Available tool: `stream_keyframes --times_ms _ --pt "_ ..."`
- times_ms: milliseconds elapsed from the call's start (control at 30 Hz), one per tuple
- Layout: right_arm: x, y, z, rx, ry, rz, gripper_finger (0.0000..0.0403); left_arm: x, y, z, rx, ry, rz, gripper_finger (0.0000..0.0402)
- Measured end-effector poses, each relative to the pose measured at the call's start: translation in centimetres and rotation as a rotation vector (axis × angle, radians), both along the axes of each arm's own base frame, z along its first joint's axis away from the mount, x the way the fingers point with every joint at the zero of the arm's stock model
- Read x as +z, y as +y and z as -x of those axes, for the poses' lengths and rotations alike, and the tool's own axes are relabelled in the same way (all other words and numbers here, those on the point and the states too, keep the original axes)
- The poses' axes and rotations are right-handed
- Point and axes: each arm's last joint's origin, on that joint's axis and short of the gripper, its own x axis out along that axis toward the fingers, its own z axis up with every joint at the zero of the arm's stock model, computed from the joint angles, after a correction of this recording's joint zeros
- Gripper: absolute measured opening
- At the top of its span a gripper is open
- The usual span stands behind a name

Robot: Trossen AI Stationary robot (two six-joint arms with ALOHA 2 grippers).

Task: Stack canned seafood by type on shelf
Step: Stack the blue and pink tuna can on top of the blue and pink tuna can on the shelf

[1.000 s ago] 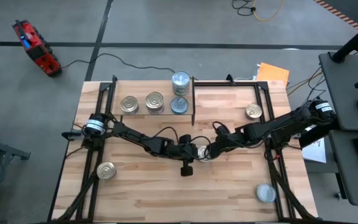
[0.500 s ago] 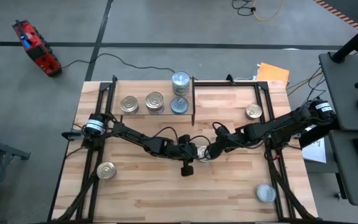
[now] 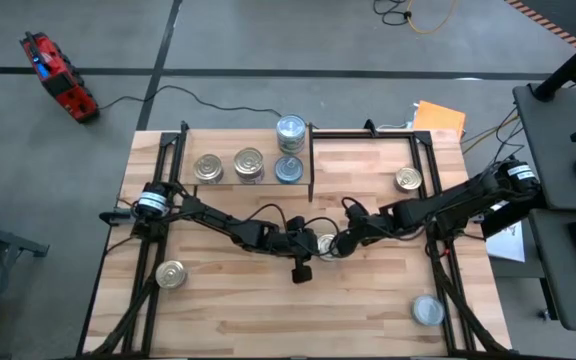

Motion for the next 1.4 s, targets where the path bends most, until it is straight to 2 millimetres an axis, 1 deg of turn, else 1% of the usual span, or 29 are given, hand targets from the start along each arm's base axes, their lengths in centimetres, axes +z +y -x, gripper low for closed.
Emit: stream_keyframes --times_ms 200,367,633,767,867,1000,1067,1167,1267,1333,1400 --pt "-1.6 0.0 0.3 -0.007 -0.087 -0.053 0.0274 -0.2 -0.2 0.2 0.019 0.004 0.025 0.0000" --pt "-2.3 0.0 0.6 -0.015 -0.097 -0.061 0.0282 -0.3 -0.5 0.3 0.036 0.004 0.008 0.0000" --pt "-2.4 0.0 0.5 0.040 -0.131 -0.031 0.0303 -0.8 -0.6 0.6 0.044 0.034 -0.006 0.0000" --pt "-2.1 0.1 0.2 0.079 -0.177 -0.017 0.0308 -0.8 -0.6 0.6 0.043 0.030 -0.005 0.0000" --pt "-2.1 0.1 0.2 0.147 -0.173 0.033 0.0308 -0.8 -0.6 0.5 0.043 0.027 -0.005 0.0000" --pt "-2.3 -0.1 0.4 0.250 -0.151 0.143 0.0303 -0.8 -0.6 0.5 0.043 0.025 -0.004 0.0000" --pt "-2.2 -0.3 0.3 0.265 -0.153 0.187 0.0302 -0.8 -0.6 0.5 0.044 0.026 -0.006 0.0000" --pt "-2.1 -1.2 0.0 0.235 -0.153 0.185 0.0306 -0.7 -0.6 0.5 0.048 0.023 0.000 0.0000" --pt "-2.1 -2.0 0.0 0.196 -0.146 0.153 0.0310 0.3 -0.7 0.2 0.053 -0.005 0.013 0.0000" --pt "-2.1 -2.4 -0.1 0.183 -0.146 0.135 0.0310 1.7 -0.8 -0.2 0.052 -0.049 0.014 0.0000" --pt "-2.1 -2.6 -0.1 0.174 -0.147 0.129 0.0307 2.7 -0.7 -0.5 0.075 -0.080 -0.041 0.0000"
